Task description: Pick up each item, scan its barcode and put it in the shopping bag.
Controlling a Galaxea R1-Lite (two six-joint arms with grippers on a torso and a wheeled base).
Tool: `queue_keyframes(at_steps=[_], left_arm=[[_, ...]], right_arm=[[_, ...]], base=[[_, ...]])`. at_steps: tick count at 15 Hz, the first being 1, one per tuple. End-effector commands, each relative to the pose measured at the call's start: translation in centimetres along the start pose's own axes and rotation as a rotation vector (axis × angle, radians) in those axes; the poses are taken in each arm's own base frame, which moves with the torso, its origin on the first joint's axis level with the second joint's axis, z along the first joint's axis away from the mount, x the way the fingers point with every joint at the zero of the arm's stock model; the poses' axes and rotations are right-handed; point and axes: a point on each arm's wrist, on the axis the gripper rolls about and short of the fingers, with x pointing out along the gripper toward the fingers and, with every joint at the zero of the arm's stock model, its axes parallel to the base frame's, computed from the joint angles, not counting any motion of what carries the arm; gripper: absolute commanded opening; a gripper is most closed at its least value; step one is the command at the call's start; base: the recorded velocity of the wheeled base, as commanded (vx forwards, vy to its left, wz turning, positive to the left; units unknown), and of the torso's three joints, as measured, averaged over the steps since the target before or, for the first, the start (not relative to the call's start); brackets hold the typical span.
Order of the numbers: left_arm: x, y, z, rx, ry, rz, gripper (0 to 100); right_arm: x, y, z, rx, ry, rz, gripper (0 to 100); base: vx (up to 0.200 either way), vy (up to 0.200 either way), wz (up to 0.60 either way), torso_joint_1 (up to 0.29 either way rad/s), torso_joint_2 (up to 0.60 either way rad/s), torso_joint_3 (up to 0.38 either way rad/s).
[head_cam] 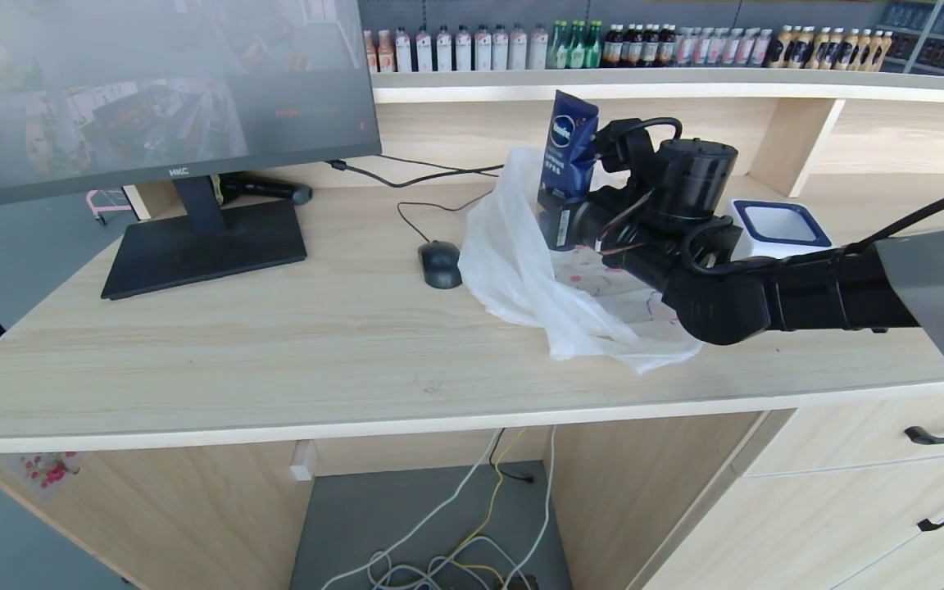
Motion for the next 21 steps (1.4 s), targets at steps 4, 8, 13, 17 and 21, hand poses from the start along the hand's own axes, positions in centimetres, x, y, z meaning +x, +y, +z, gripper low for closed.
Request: queue_keyframes(at_steps=[4, 8, 13, 17, 21], left_arm=[[0.00, 0.00, 0.00, 0.000, 0.000, 0.000, 0], [0.00, 0.00, 0.00, 0.000, 0.000, 0.000, 0], [0.00, 0.00, 0.00, 0.000, 0.000, 0.000, 0], [0.00, 0.00, 0.00, 0.000, 0.000, 0.000, 0], [0.00, 0.00, 0.00, 0.000, 0.000, 0.000, 0]], right_arm=[[0.19, 0.09, -0.82, -0.001, 0.023, 0.002, 0], [0.22, 0.10, -0.89, -0.001, 0.025, 0.003, 0], [0.24, 0.09, -0.80, -0.001, 0.022, 0.002, 100], [0.25, 0.09, -0.70, -0.001, 0.017, 0.001, 100], [0.16, 0.09, -0.76, -0.003, 0.020, 0.001, 100]], base=[[0.000, 0.000, 0.00, 0.000, 0.00, 0.000], [0.000, 0.000, 0.00, 0.000, 0.00, 0.000], [0.000, 0.000, 0.00, 0.000, 0.00, 0.000], [0.000, 0.000, 0.00, 0.000, 0.00, 0.000], [0.000, 0.000, 0.00, 0.000, 0.00, 0.000]])
